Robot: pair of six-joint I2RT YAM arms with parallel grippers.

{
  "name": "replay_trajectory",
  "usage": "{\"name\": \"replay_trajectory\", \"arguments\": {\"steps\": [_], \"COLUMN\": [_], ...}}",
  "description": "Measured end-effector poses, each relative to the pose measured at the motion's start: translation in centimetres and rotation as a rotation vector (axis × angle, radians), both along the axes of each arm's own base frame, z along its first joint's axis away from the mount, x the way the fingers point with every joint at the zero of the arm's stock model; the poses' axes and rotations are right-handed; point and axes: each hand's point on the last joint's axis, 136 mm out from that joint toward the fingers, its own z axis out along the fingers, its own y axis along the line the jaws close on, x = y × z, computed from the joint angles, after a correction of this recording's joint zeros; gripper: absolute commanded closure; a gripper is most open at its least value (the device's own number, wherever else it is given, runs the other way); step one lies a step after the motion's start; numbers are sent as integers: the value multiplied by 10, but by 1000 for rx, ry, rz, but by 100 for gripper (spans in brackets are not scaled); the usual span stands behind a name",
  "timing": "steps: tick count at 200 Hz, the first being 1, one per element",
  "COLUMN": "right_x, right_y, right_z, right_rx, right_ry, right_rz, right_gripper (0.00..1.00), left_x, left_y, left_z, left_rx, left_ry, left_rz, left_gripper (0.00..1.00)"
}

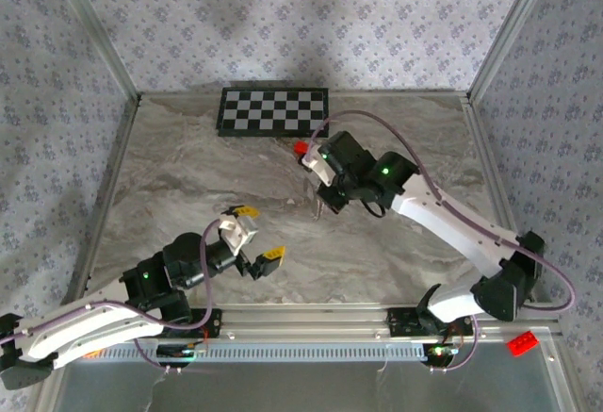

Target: Put the keys on the keyring

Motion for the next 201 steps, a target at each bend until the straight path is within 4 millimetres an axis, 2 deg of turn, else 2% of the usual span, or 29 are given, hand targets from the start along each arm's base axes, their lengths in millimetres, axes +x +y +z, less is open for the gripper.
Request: {"name": "replay_trajectory", "arguments": {"steps": [60, 128, 161, 201], "right_x": [27, 48, 55, 64], "right_y": [9, 20, 29, 38], "right_z": [-25, -32, -30, -15], "right_rx": [-50, -49, -35, -4], "right_ry": [55, 77, 76, 46], "right_rz": [-34, -49, -45, -43], "right_gripper": [100, 100, 100, 100], "left_x": [3, 3, 4, 3], "left_y": [4, 7, 8, 8], "left_z": [-4, -5, -6, -7], "left_rx": [19, 25, 28, 31], "left_ry": [6, 6, 6, 7], "left_rz": [27, 35, 39, 38], "left_gripper": [1, 1, 1, 1]}}
